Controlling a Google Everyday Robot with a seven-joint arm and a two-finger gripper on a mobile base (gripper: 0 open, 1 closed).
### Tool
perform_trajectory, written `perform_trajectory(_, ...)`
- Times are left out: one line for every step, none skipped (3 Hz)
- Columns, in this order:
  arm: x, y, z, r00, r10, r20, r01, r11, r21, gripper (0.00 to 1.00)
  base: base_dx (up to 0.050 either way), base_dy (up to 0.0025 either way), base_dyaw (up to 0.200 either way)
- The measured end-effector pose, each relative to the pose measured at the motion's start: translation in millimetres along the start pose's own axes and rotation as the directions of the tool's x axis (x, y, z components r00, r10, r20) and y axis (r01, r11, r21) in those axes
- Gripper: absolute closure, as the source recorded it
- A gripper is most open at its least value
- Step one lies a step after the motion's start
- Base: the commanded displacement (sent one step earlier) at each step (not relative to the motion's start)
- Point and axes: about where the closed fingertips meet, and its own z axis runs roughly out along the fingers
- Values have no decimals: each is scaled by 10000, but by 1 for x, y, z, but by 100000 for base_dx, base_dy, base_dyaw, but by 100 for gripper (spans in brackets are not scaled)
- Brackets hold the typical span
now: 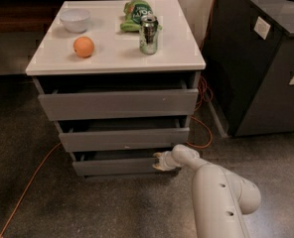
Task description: Place orange into bottom drawer
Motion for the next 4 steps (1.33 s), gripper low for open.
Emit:
perform_trajectory(-1, 8, -3, 10000, 57, 0, -57, 9999, -122, 95, 0, 0, 0)
perform_trajectory(-2, 10, -5, 10000, 75, 8, -75, 9999, -144, 100, 0, 0, 0)
perform_trajectory(-4, 43, -16, 9995, 299, 107, -294, 9987, -423, 100, 0, 0, 0)
perform_trajectory(-10, 82, -28, 9972, 683, 307, -659, 9951, -735, 100, 0, 0, 0)
